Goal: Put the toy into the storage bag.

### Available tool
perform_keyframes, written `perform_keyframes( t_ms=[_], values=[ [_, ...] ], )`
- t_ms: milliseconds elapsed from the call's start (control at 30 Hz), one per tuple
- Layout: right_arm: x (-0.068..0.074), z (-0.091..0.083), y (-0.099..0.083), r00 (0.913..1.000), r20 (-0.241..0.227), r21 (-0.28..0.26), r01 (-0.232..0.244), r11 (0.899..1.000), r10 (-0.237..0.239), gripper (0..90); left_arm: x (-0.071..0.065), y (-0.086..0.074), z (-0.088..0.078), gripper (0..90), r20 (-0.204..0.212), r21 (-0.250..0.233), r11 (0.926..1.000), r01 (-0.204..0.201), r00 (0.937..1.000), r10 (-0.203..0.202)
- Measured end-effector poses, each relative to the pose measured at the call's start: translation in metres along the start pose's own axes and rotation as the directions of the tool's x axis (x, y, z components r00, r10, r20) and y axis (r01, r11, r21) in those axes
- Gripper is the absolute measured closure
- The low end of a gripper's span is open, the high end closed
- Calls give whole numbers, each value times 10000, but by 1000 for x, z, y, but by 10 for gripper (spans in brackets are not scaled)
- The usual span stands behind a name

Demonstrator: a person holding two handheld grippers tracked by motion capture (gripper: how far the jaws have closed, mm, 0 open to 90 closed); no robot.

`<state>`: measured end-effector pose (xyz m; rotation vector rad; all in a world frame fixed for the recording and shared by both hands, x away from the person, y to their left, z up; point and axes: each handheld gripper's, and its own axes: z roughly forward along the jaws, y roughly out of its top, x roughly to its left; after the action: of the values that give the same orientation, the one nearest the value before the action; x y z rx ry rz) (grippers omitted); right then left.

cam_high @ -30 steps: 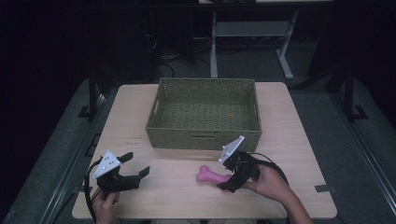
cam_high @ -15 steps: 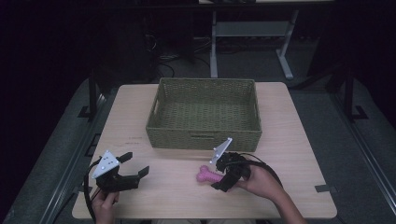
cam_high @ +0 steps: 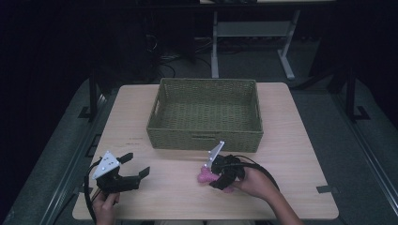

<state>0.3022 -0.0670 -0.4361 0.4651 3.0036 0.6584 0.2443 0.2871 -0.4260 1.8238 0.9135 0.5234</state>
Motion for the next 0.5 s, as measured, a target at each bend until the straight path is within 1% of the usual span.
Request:
perform_keyframes(
  t_ms=[67, 133, 200, 300, 367, 433, 500],
  values=[
    [1, 1, 1, 10000, 43, 82, 70, 9999, -70, 503, 0, 0, 0, 138, 8, 2, 10000, -6, 10000, 6],
    [2, 3, 1, 9996, 222, 209, 176, 9996, -181, 521, 0, 0, 0, 139, 20, 9, 10000, -30, 10000, 30],
    [3, 5, 1, 9994, 256, 320, 210, 9993, -218, 528, 0, 0, 0, 139, 9, 6, 10000, 16, 10000, -16],
    [5, 6, 2, 9984, 447, 384, 339, 9987, -356, 555, 0, 0, 0, 138, 5, -37, 10000, 58, 10000, -58],
    [4, 5, 1, 9985, 442, 387, 303, 9988, -320, 559, 0, 0, 0, 138, 9, -35, 10000, 77, 10000, -77],
    [3, 5, 1, 9991, 319, 365, 270, 9990, -281, 570, 0, 0, 0, 139, 11, -19, 10000, 4, 10000, -4],
    [2, 4, 0, 9995, 189, 353, 255, 9991, -262, 577, 0, 0, 0, 138, 6, -28, 10000, 52, 10000, -52]
  ],
)
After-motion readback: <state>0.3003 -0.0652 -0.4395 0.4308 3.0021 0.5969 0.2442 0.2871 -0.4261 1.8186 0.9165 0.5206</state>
